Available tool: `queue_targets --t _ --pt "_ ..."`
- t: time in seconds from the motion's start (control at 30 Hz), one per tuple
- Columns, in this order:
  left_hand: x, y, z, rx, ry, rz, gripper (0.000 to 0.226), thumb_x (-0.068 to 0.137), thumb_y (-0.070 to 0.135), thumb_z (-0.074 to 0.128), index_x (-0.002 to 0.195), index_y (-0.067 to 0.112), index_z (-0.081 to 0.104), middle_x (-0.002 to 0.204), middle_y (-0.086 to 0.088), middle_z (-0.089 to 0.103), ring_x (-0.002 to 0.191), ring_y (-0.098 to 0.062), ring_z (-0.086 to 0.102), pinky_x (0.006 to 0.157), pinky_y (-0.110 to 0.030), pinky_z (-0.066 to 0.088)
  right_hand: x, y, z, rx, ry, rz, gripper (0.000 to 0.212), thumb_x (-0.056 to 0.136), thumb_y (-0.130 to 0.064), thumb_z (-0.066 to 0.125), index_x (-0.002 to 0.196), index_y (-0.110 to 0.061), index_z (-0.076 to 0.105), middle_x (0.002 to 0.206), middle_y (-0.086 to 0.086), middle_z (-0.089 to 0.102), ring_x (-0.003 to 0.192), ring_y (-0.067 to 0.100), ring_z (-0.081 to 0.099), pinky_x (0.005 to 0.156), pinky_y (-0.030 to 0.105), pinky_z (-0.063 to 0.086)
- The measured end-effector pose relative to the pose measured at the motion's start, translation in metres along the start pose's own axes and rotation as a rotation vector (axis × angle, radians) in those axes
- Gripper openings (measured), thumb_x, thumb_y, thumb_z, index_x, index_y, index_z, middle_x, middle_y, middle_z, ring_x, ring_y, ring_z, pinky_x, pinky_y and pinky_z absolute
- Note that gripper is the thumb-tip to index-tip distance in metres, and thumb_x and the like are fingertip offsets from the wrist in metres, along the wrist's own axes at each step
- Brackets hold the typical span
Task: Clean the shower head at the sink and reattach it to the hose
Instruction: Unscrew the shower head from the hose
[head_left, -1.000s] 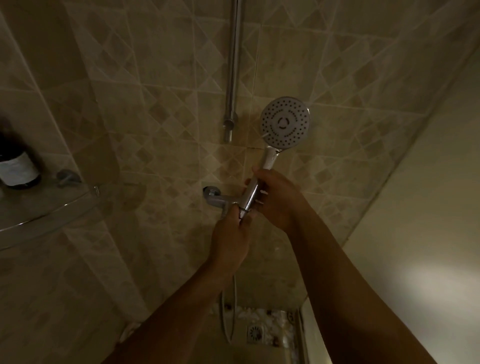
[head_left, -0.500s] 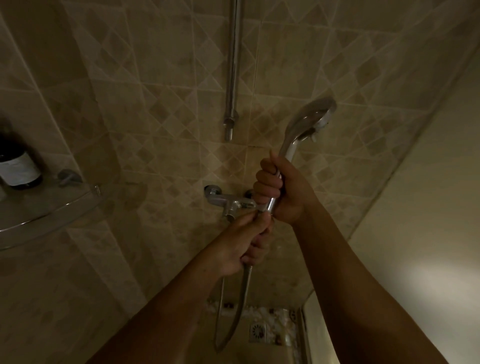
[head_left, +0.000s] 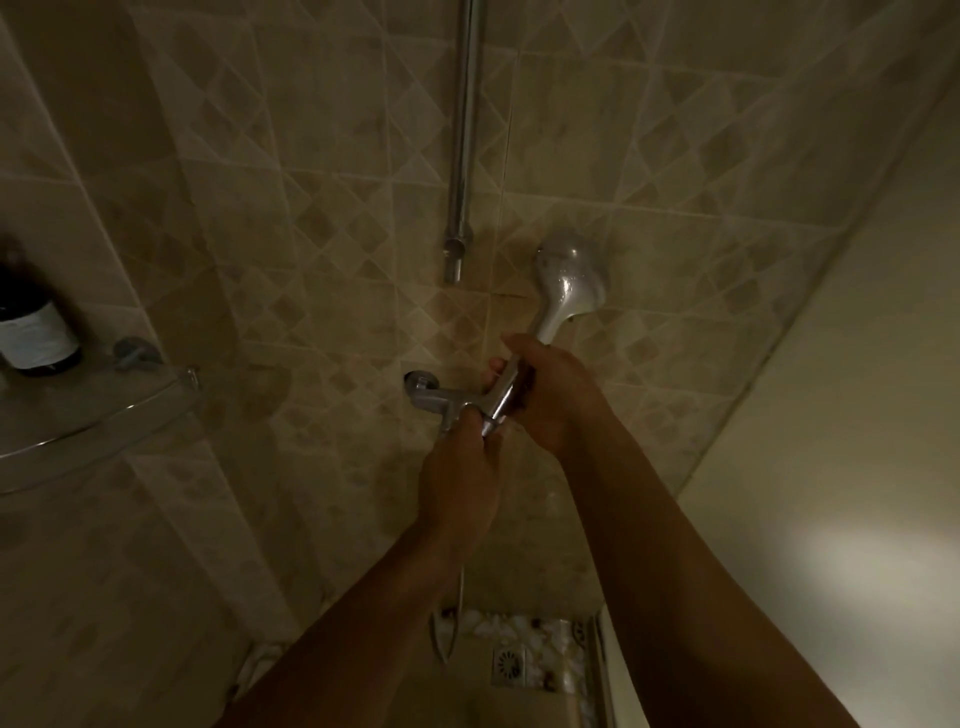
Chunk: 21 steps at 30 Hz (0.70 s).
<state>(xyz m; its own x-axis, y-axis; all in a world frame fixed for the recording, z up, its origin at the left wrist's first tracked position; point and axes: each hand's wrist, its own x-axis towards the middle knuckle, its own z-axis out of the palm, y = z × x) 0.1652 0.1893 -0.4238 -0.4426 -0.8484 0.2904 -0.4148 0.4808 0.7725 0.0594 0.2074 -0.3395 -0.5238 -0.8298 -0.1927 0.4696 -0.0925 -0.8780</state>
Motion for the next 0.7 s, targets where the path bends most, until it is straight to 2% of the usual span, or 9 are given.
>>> queue_targets --t 0.1,0.2,0.27,0.33,0.4,0.47,0.53,0.6,0.7 --pt "-0.002 -0.001 0.003 -0.141 -0.036 -0.001 0.012 0.100 0.033 0.053 0.101 0.023 0.058 0.088 0.003 0.067 0.086 -0.023 0.067 0.067 -0.028 0.040 0.001 0.003 0.003 0.012 0.022 0.006 0.020 0.089 -0.014 0.066 0.076 -0.010 0.052 0.063 0.006 0.050 0.058 0.019 0.049 0.065 0.037 0.042" --pt "0.000 0.003 0.001 -0.375 -0.154 -0.008 0.017 0.101 0.026 0.053 0.114 0.021 0.062 0.097 0.005 0.069 0.092 -0.014 0.066 0.074 -0.024 0.046 0.001 0.002 0.001 0.063 -0.032 0.016 0.021 0.092 -0.019 0.064 0.077 -0.016 0.049 0.056 0.000 0.047 0.050 0.015 0.045 0.057 0.033 0.037" --pt "0.000 0.006 -0.006 -0.589 -0.318 -0.053 0.017 0.101 0.029 0.053 0.095 0.038 0.066 0.074 0.013 0.065 0.064 -0.002 0.060 0.059 -0.021 0.045 0.001 -0.002 -0.003 0.121 -0.120 0.052 0.029 0.094 -0.027 0.060 0.069 -0.018 0.048 0.050 -0.004 0.041 0.043 0.012 0.040 0.053 0.030 0.036" --pt "0.000 0.009 -0.016 -0.808 -0.546 -0.176 0.029 0.098 0.037 0.055 0.069 0.039 0.059 0.052 0.015 0.044 0.040 0.000 0.036 0.038 -0.017 0.030 -0.001 -0.008 -0.007 0.179 -0.274 0.094 0.037 0.093 -0.034 0.056 0.060 -0.021 0.046 0.045 -0.007 0.033 0.039 0.009 0.033 0.047 0.025 0.038" --pt "0.002 0.008 -0.024 -0.982 -0.728 -0.291 0.030 0.092 0.047 0.057 0.065 0.032 0.056 0.050 0.013 0.035 0.037 -0.002 0.025 0.035 -0.014 0.022 -0.004 -0.012 -0.009 0.214 -0.462 0.116 0.038 0.089 -0.039 0.052 0.056 -0.021 0.045 0.044 -0.009 0.026 0.038 0.006 0.027 0.043 0.023 0.040" --pt "0.002 0.008 -0.028 -1.043 -0.794 -0.309 0.032 0.091 0.050 0.058 0.069 0.027 0.056 0.051 0.011 0.032 0.037 -0.002 0.023 0.035 -0.013 0.021 -0.007 -0.015 -0.008 0.214 -0.551 0.107 0.037 0.090 -0.038 0.048 0.057 -0.021 0.046 0.047 -0.009 0.023 0.040 0.006 0.023 0.045 0.022 0.039" --pt "0.002 0.008 -0.025 -1.002 -0.714 -0.296 0.030 0.094 0.046 0.056 0.072 0.026 0.053 0.051 0.012 0.034 0.038 -0.002 0.025 0.035 -0.014 0.022 -0.006 -0.016 -0.006 0.159 -0.475 0.102 0.034 0.092 -0.036 0.049 0.063 -0.020 0.049 0.051 -0.007 0.037 0.046 0.008 0.037 0.054 0.024 0.041" --pt "0.003 0.008 -0.019 -0.842 -0.513 -0.224 0.028 0.099 0.036 0.054 0.072 0.027 0.051 0.050 0.013 0.039 0.038 -0.002 0.030 0.037 -0.018 0.026 -0.004 -0.015 -0.005 0.064 -0.317 0.090 0.027 0.096 -0.034 0.051 0.078 -0.015 0.057 0.069 0.002 0.060 0.063 0.016 0.058 0.065 0.031 0.050" --pt "0.007 0.002 -0.010 -0.455 -0.190 -0.103 0.018 0.100 0.031 0.054 0.083 0.025 0.057 0.059 0.011 0.055 0.048 0.000 0.049 0.045 -0.015 0.038 -0.001 -0.009 -0.002 -0.050 -0.170 0.050 0.021 0.097 -0.029 0.055 0.104 -0.010 0.056 0.092 0.009 0.066 0.081 0.021 0.066 0.075 0.038 0.055"
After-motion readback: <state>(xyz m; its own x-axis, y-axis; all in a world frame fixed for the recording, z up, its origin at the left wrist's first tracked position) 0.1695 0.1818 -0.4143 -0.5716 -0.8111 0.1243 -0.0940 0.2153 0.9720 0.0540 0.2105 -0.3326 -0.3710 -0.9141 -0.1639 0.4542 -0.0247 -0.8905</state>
